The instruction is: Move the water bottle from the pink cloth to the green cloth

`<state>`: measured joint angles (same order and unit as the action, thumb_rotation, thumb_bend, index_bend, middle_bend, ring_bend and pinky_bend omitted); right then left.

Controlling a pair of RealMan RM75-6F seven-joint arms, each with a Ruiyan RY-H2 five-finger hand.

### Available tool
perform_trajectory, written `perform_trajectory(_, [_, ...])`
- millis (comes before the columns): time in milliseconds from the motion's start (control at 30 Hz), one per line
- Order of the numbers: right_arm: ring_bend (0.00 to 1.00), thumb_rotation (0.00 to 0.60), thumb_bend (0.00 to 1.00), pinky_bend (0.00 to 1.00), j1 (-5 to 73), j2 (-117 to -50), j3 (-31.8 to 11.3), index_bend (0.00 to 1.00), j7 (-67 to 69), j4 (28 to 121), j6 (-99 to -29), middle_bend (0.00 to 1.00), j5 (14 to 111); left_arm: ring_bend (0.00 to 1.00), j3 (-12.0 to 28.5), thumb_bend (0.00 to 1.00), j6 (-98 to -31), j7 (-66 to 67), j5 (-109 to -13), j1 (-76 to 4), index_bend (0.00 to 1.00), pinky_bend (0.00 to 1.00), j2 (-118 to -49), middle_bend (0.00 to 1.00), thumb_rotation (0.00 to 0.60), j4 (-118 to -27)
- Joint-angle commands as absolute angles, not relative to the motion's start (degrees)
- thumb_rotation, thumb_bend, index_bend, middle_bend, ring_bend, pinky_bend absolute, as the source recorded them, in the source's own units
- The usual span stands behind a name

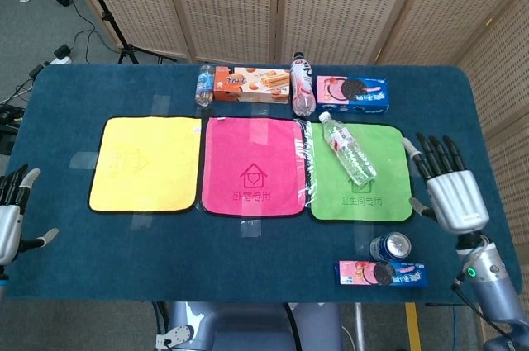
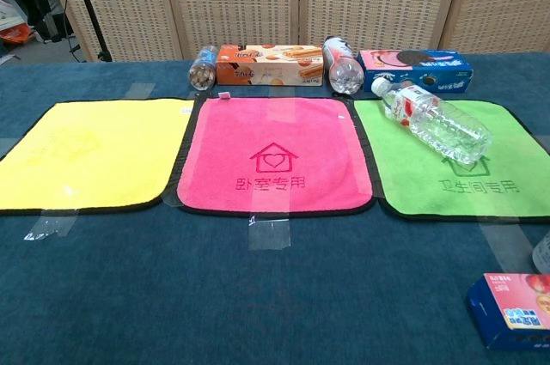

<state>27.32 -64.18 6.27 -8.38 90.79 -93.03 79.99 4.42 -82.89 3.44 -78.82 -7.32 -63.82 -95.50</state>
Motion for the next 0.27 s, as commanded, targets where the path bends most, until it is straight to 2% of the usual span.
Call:
perform_trajectory(33, [0.0, 0.6, 0.0, 0.0, 20.3, -67.58, 6.33, 0.02, -1.72, 84.92, -97.38, 0.0, 81.69, 0.0, 4.2, 0.0, -83.45, 3.32, -79.42, -7.0, 0.0, 0.0, -63.9, 0.0, 0.6, -95.33])
perform_trajectory(267, [0.0, 0.6, 0.0, 0.0, 14.41, -69.97, 4.91, 0.0, 3.1, 86.97, -99.19, 0.0, 79.73, 0.0, 3.96, 0.0, -84.66, 4.69, -80.65, -6.6, 0.0, 0.0, -64.39, 0.0, 0.6, -94.97])
